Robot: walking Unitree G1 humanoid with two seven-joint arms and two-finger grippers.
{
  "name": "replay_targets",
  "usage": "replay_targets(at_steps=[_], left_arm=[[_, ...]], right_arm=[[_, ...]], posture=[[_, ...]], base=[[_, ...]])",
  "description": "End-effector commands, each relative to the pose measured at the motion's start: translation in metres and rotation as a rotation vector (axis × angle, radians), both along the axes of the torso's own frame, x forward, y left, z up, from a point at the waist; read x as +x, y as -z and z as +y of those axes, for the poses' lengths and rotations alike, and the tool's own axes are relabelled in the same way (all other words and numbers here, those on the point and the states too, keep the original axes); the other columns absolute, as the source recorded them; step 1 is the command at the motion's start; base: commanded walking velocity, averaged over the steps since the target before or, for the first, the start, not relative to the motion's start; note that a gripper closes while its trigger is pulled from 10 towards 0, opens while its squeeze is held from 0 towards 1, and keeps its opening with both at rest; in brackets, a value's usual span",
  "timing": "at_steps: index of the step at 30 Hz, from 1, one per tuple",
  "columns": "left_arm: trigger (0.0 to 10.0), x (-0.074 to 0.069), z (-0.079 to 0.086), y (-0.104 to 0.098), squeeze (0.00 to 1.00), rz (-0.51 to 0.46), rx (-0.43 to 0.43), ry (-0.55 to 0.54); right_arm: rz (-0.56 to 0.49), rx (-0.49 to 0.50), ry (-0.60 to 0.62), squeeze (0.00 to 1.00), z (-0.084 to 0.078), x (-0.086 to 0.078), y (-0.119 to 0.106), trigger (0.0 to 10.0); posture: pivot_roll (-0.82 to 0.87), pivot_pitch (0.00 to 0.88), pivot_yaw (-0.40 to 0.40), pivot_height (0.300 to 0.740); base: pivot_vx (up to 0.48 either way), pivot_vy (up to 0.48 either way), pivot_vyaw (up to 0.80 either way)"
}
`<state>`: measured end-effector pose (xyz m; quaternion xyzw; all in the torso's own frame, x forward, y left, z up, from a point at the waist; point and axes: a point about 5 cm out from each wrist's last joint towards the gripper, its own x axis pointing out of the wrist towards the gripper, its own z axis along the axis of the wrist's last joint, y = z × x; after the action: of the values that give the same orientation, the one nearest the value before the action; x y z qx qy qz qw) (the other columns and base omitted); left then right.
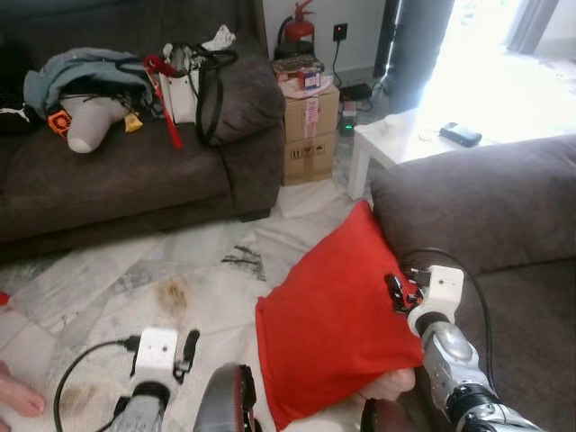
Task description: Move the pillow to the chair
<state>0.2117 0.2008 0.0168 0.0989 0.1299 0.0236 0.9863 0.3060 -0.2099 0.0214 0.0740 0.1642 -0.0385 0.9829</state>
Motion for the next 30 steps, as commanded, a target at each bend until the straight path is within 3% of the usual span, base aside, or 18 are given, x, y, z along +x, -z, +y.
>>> replay_targets(at_steps=[1, 11, 12, 13, 25, 30], left_arm=[[10.0, -0.002, 0.006, 0.003, 0.00, 0.004, -0.002, -0.030], [10.0, 0.005, 0.001, 0.001, 0.00, -0.031, -0.022, -0.013], [10.0, 0.007, 0.000, 0.000, 0.00, -0.037, -0.027, -0.006], [10.0, 0.007, 0.000, 0.000, 0.00, -0.038, -0.027, -0.005], [10.0, 0.007, 0.000, 0.001, 0.00, -0.030, -0.036, 0.012], [10.0, 0.007, 0.000, 0.001, 0.00, -0.029, -0.041, 0.016]], right_arm=[[0.008, -0.003, -0.006, 0.00, 0.002, 0.001, 0.001, 10.0], [0.181, -0.102, 0.059, 0.00, -0.016, -0.010, 0.015, 10.0], [0.194, -0.104, 0.066, 0.21, -0.020, -0.011, 0.016, 10.0], [0.196, -0.104, 0.067, 1.00, -0.020, -0.012, 0.016, 10.0], [0.328, -0.150, 0.071, 1.00, -0.042, -0.026, 0.025, 10.0], [0.364, -0.089, 0.090, 1.00, -0.048, -0.032, 0.029, 10.0]], posture=[[0.03, 0.085, 0.066, 0.606], [0.03, 0.083, 0.063, 0.606], [0.03, 0.082, 0.065, 0.606], [0.03, 0.082, 0.065, 0.606], [0.04, 0.087, 0.069, 0.606], [0.04, 0.088, 0.069, 0.606]], base=[[0.000, 0.000, 0.00], [0.000, 0.000, 0.00], [0.000, 0.000, 0.00], [0.000, 0.000, 0.00], [0.000, 0.000, 0.00], [0.000, 0.000, 0.00]])
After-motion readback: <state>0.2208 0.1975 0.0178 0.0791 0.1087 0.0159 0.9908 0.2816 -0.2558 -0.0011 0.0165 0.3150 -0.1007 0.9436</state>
